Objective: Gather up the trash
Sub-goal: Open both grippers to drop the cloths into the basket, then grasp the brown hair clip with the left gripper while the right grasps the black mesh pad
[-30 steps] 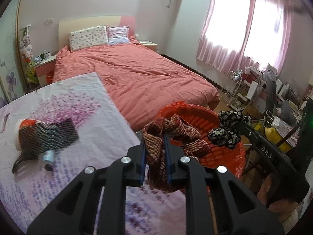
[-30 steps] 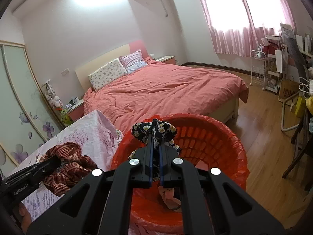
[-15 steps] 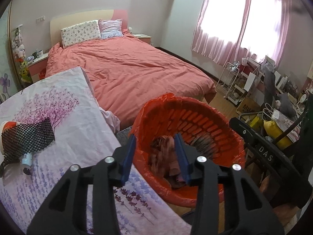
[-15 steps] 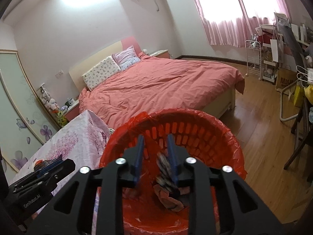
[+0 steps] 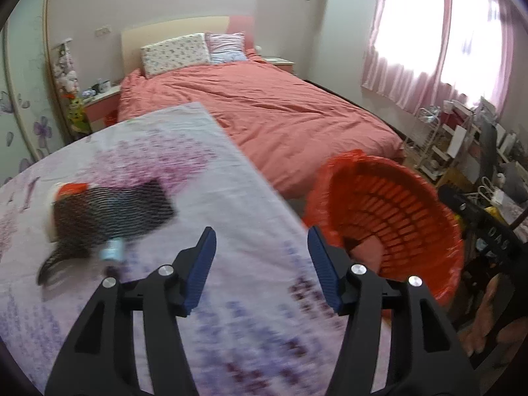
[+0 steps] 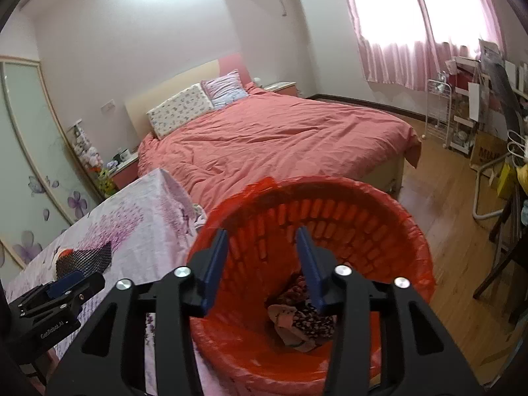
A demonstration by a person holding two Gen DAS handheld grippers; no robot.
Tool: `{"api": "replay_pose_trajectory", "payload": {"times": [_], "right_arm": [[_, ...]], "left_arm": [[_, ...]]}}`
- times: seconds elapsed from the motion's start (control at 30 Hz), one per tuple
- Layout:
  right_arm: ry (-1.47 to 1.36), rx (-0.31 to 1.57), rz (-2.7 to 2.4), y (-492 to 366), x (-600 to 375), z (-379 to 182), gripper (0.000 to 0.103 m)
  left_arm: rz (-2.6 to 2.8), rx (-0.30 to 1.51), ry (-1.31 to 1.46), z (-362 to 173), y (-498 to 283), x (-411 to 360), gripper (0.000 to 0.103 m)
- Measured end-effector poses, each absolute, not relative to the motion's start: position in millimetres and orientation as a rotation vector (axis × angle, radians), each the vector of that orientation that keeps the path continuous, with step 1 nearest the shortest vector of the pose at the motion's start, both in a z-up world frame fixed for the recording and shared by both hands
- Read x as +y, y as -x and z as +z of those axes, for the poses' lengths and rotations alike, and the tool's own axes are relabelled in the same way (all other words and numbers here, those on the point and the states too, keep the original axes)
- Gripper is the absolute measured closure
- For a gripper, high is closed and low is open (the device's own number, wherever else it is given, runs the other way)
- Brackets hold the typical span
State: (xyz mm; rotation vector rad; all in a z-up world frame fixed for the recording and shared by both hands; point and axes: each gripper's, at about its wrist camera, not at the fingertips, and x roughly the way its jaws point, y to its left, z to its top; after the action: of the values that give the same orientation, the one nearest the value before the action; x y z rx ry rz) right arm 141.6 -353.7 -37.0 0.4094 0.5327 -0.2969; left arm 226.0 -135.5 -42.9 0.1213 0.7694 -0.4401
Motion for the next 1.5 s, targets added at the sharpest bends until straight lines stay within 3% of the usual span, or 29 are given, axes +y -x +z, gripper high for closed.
{"api": "replay_pose_trajectory", "payload": {"times": [0.63, 0.9, 1.03, 1.2, 1.27, 1.5], "right_arm": [[-0.316, 0.626, -0.118, -172, -259, -35, 0.057], [-0.261, 0.665, -0.022, -183, -208, -35, 0.056], [-0.240, 0.677, -0.006, -186, -197, -35, 0.055], [-0.226, 0.695, -0.003, -188, -189, -37, 0.055], [-0.222, 0.700, -0.001, -188, -186, -38, 0.055], [-0.221, 0.713, 0.011, -187, -181, -41, 0.055]], "left_arm": [[-0.066, 0.779, -0.080, -53, -246, 61, 0.043], [-0.072, 0.830, -0.105, -72, -265, 73, 0.044], [-0.095, 0.851, -0.128, -81, -274, 60, 0.054], [-0.098, 0.846, -0.130, -81, -283, 54, 0.060], [-0.104, 0.847, -0.128, -80, -285, 56, 0.074], [-0.095, 0.850, -0.079, -76, -273, 79, 0.094]]}}
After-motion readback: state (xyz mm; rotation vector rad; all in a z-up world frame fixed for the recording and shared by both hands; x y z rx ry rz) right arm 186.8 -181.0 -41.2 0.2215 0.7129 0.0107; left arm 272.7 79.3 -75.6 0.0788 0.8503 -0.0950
